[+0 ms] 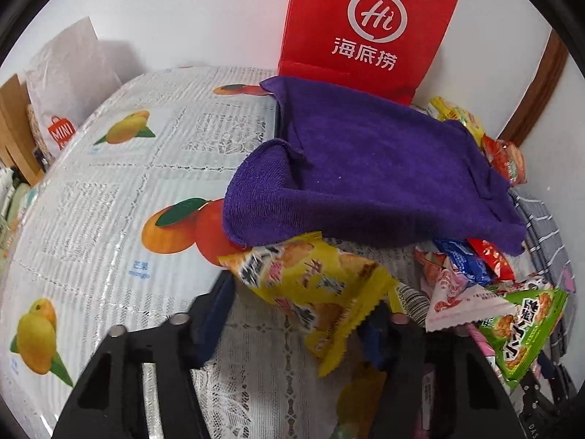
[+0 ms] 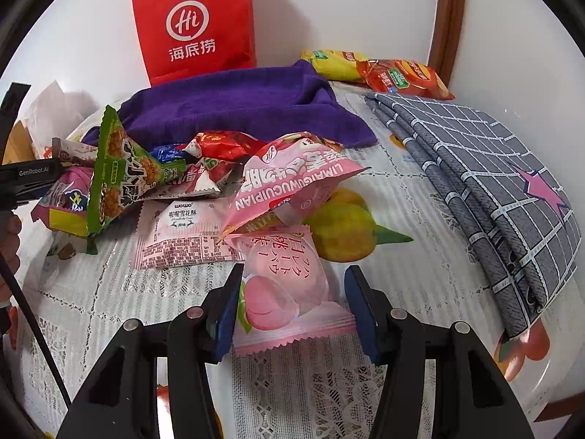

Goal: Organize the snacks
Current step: 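Grasp the pink peach-print candy packet with the right tool while the left tool grasps the yellow triangular packet, then carry both held packets over the purple towel and lower them toward it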

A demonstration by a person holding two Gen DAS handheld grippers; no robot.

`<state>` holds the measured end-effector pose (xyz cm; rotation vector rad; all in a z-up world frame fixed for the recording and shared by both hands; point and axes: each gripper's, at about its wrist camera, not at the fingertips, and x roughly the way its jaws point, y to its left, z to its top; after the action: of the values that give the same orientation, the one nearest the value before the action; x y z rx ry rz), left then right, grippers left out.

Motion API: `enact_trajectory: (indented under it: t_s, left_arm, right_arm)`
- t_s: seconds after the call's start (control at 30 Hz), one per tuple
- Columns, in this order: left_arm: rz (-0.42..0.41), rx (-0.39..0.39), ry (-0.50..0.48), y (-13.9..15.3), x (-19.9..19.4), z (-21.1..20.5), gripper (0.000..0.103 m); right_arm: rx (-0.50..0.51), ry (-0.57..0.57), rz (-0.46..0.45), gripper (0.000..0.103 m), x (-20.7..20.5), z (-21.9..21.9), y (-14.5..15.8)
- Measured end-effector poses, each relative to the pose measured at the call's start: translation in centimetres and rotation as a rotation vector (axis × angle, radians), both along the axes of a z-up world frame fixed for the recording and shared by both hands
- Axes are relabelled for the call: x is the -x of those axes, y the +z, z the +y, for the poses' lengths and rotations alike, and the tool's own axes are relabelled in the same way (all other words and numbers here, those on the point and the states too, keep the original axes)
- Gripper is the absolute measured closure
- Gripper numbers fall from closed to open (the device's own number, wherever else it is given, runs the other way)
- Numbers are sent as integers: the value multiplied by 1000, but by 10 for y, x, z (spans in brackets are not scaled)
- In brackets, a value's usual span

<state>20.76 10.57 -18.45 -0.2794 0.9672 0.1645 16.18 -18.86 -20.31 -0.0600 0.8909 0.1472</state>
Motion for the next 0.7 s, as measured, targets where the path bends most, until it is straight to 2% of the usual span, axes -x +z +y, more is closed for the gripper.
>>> enact_trajectory:
  t_s: [0.03, 0.13, 0.23, 0.3, 0.43, 0.6, 0.7]
  left_arm:
    - [1, 5, -10, 0, 1, 1, 58]
    - [3, 13, -33, 4, 4, 3, 65]
    - [6, 24, -50, 5, 9, 5, 67]
    - [7, 53, -52, 6, 16, 8, 68]
    - [-3, 62, -67, 13, 31, 12, 68]
    - [-27, 55, -75, 30, 46, 18, 68]
    - [-53, 43, -80, 45, 56, 19, 68]
  right_arm:
    - [7, -2, -5, 49, 1, 1, 1]
    - [33, -4, -25, 50, 7, 5, 3]
    - [63, -1, -39, 50, 15, 9, 6]
    - [44, -6, -30, 50, 19, 8, 9]
    - [-30, -7, -17, 50, 31, 5, 25]
    - [-13, -13, -105, 50, 46, 11, 62]
    - [-47, -7, -134, 50, 52, 13, 82]
